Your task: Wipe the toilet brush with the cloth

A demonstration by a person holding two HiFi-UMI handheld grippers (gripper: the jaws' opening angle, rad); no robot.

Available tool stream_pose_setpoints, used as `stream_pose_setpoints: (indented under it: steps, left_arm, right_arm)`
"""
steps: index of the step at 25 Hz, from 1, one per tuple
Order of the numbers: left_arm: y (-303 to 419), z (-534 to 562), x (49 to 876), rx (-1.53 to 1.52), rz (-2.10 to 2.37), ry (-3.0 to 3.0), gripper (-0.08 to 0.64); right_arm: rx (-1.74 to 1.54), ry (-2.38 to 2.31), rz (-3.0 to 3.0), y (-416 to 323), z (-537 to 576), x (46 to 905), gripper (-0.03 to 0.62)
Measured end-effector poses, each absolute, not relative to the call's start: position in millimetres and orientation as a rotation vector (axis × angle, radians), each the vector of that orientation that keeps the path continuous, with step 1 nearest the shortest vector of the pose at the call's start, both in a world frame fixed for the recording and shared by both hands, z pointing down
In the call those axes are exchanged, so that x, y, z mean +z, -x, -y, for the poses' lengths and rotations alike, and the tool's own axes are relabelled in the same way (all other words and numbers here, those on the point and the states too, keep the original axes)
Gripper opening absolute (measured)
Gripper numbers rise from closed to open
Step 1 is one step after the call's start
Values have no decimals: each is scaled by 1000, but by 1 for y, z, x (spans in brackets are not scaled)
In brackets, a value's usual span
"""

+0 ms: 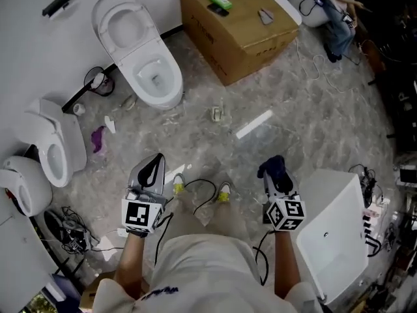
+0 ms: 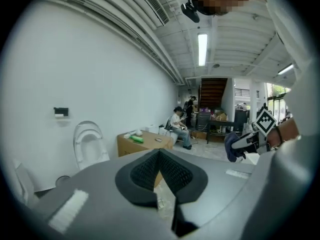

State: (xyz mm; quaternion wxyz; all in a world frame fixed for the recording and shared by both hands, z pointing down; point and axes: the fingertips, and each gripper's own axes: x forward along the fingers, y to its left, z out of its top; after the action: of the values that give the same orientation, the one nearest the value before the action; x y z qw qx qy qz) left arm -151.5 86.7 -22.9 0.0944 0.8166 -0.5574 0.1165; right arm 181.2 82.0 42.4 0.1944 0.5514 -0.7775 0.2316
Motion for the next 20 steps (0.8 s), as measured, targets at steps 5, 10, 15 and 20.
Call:
stream_pose_setpoints:
  steps: [5,10,15,20]
  left_arm:
    - [162,-23,19,308,1535,-2532,0]
    - [154,22,117,312,1556,-2520,0]
    - [126,80,260,341,1586,-2480,0]
    - [99,126,378,264,1590,-2548,0]
  right_arm:
    - [477,-1477,2100,-142,-66,70,195]
    - [360,-1384,2100,-124,-12,160,193]
    - [49,-1437,2064,-132,96,279,192]
    - [-321,-1385,2010,-138,162,381,189]
